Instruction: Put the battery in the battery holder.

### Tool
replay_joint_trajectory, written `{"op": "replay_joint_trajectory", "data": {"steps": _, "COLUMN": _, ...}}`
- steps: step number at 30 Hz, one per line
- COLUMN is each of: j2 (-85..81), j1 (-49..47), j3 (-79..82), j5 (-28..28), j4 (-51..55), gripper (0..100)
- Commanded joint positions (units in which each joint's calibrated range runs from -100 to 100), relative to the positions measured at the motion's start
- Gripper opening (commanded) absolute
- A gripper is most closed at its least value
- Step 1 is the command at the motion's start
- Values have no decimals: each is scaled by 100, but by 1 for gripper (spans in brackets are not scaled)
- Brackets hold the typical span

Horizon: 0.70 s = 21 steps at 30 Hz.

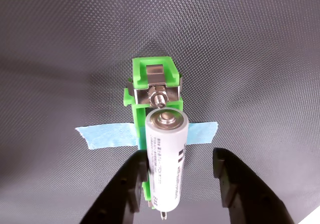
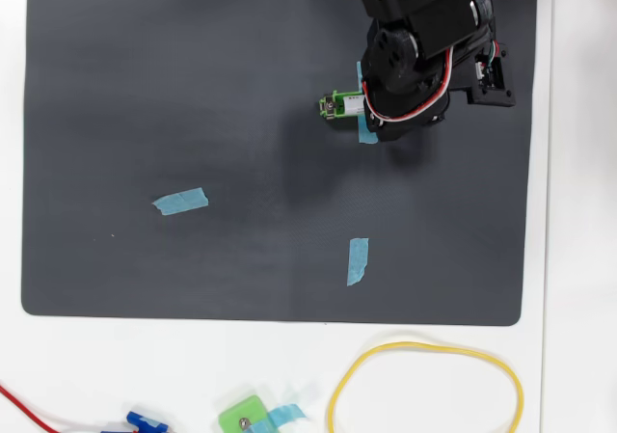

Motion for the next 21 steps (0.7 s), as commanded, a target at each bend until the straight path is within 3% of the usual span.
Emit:
{"op": "replay_joint_trajectory", "data": {"steps": 1, "j2": -33, "j1": 8, "j3": -26, "j5": 14, "j4": 25, "gripper": 13}}
{"op": "replay_joint_trajectory", "data": {"steps": 16, "j2": -144, "j1": -12, "j3": 247, "j5": 25, "j4": 42, "gripper": 12}}
{"op": "replay_joint_trajectory", "data": {"steps": 17, "j2": -144, "j1": -12, "j3": 247, "j5": 25, "j4": 42, "gripper": 10}}
{"op": "replay_joint_trajectory", "data": {"steps": 18, "j2": -144, "j1": -12, "j3": 221, "j5": 25, "j4": 42, "gripper": 0}}
{"op": "replay_joint_trajectory", "data": {"steps": 21, "j2": -144, "j1": -12, "j3": 221, "j5": 25, "j4": 42, "gripper": 0}}
